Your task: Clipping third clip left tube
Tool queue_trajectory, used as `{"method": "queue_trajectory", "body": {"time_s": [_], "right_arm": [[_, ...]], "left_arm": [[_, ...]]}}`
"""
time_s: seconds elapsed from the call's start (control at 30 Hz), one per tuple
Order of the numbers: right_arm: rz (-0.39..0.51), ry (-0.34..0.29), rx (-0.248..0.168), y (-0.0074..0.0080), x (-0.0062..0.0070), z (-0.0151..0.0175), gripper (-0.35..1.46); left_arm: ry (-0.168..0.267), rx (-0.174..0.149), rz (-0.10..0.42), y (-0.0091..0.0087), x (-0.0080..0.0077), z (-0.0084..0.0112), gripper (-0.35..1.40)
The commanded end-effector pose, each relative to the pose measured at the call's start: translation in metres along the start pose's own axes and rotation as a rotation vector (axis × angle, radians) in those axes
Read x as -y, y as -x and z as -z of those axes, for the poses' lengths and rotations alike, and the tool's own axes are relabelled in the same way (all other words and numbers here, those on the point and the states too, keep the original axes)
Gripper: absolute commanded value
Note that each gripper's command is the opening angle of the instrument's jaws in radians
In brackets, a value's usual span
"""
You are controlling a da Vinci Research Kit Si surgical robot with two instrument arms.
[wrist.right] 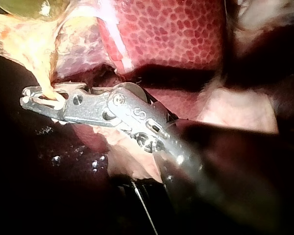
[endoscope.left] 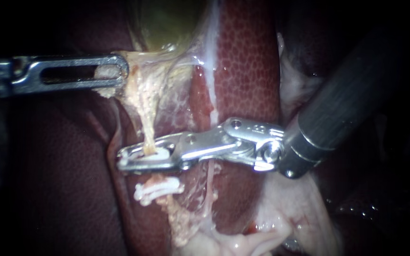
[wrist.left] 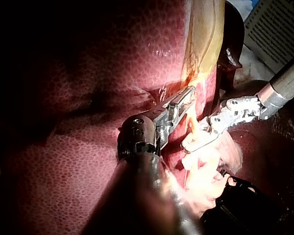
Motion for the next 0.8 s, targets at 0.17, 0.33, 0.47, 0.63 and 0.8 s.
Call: {"method": "queue_trajectory", "body": {"time_s": [0.17, 0.33, 0.47, 0.63, 0.8], "right_arm": [[-0.019, 0.001, 0.012, 0.0001, -0.0002, 0.0001, -0.35], [-0.025, 0.001, 0.018, 0.0002, -0.0002, 0.0001, -0.35], [-0.026, 0.002, 0.024, 0.0001, -0.0002, 0.0001, -0.35], [-0.026, 0.002, 0.027, 0.0002, -0.0002, 0.0001, -0.35], [-0.026, 0.002, 0.027, 0.0003, -0.0002, 0.0001, -0.35]], "left_arm": [[0.0, 0.0, 0.0, 0.0, 0.0, 0.0, -0.16], [0.0, 0.0, 0.0, 0.0, 0.0, 0.0, -0.16], [0.0, 0.0, 0.0, 0.0, 0.0, 0.0, -0.16], [0.0, 0.0, 0.0, 0.0, 0.0, 0.0, -0.16], [-0.001, 0.0, 0.0, 0.0, 0.0, 0.0, -0.16]]}}
